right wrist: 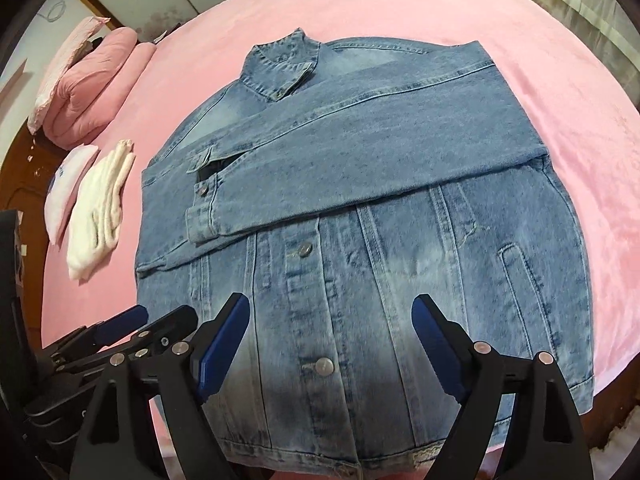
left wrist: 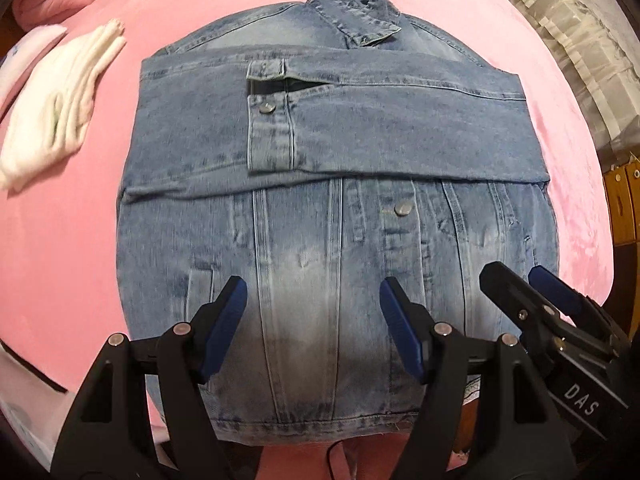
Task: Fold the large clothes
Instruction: 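Release and smooth the folded jacket flat with both grippers, then grasp the jacket hem with both grippers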
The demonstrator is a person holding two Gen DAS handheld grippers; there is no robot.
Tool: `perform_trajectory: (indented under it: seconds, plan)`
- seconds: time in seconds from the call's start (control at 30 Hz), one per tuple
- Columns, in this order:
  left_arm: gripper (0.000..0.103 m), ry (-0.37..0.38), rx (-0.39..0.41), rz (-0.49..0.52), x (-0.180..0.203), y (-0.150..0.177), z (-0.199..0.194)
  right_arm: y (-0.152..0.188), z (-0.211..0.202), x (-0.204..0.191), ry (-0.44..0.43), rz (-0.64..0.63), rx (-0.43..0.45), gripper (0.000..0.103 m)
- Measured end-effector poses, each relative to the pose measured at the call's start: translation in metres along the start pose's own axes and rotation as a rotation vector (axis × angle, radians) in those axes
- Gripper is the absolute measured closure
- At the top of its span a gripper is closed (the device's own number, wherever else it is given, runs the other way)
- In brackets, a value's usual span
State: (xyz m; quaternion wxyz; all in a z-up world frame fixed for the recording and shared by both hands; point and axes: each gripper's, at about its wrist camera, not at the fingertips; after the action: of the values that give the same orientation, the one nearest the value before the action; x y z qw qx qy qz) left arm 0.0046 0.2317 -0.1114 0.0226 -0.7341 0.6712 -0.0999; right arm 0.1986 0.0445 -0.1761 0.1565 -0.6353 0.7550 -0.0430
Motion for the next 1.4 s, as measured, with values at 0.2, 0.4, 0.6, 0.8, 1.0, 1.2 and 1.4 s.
perform_trajectory:
  seconds: [0.2,0.4,0.6,0.8,1.0,1.2,1.4]
  plan:
    - [0.037,-0.031,0.05,0.007,0.008,0.029,-0.016,0.022,-0.017,0.008,-0.026,-0.019,0.033,0.018]
    - [0.037,-0.053,0.086,-0.082,-0.006,0.065,-0.04,0.053,-0.053,0.036,-0.096,-0.048,0.108,0.018]
    - [0.037,-0.064,0.118,-0.171,-0.04,0.113,-0.054,0.099,-0.083,0.09,-0.113,-0.025,0.183,0.018]
    - [0.037,-0.003,0.128,-0.335,-0.098,0.166,-0.047,0.148,-0.081,0.166,-0.138,0.133,0.159,0.019]
    - [0.037,0.105,0.133,-0.606,-0.16,0.216,-0.023,0.181,-0.059,0.206,-0.093,0.238,0.124,0.02]
    - [0.037,0.084,0.133,-0.661,-0.183,0.238,0.006,0.206,-0.027,0.247,-0.084,0.457,0.111,0.031]
    - [0.037,0.108,0.143,-0.73,-0.201,0.244,0.032,0.222,-0.005,0.289,-0.109,0.671,0.143,0.053]
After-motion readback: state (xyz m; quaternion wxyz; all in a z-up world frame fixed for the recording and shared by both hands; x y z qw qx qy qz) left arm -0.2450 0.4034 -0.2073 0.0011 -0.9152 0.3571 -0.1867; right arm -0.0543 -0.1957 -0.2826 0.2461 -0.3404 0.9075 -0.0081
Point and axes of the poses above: each gripper's, at about its wrist camera, not at the fingertips, and z roughly the way its jaws point, x to its right, y to its underside, and after that the axes turned 5 degrees about -z, right-handed
